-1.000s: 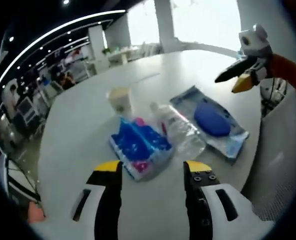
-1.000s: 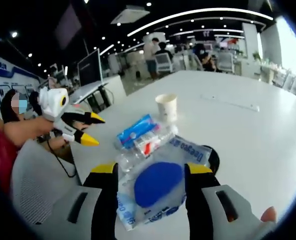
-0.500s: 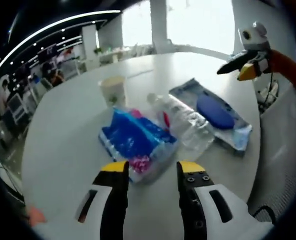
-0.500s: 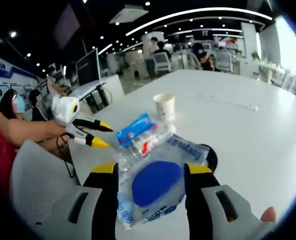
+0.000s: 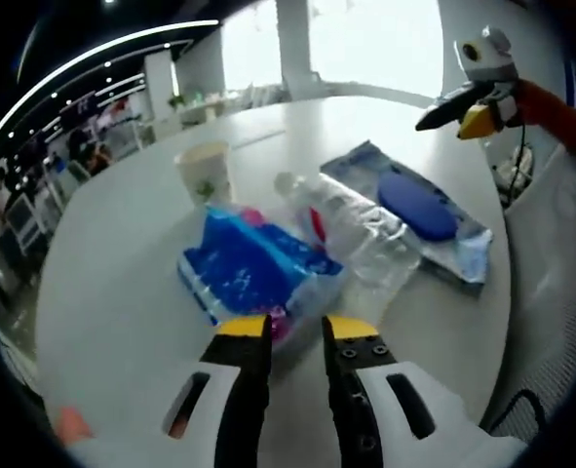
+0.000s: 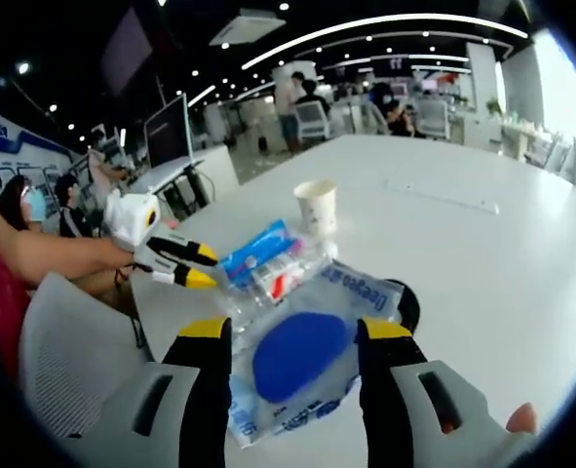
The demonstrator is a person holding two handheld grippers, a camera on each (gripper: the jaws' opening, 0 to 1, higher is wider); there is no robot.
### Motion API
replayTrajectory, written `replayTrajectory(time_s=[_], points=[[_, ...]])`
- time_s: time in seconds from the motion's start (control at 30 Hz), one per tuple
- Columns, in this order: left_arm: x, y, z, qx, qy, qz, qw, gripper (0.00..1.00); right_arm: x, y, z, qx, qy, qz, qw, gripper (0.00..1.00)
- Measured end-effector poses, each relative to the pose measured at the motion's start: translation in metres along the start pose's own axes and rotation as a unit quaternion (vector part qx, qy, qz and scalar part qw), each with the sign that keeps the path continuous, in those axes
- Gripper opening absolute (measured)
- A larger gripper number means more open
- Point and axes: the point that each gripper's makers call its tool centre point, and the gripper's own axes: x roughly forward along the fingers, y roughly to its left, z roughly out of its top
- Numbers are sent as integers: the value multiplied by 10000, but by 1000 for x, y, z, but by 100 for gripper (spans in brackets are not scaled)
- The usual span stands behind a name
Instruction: Arrange the tabletop items into an orderly group along one side of the table until the central work area is clear of visible clutter.
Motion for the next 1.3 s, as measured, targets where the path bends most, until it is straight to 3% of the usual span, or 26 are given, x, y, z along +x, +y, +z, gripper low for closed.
replayTrajectory(time_s=[0.43, 0.97, 1.3], points=[[1, -3, 1, 248, -51, -83, 9996, 1, 1, 0, -1, -1, 37, 8, 10000, 52], [-5, -6, -5, 591, -11, -238, 9980, 0, 5, 6, 1, -62, 66, 81, 9999, 52], [-11, -10, -11, 717, -13, -402, 9966, 0, 24, 12, 17, -407, 158, 256, 9987, 51]])
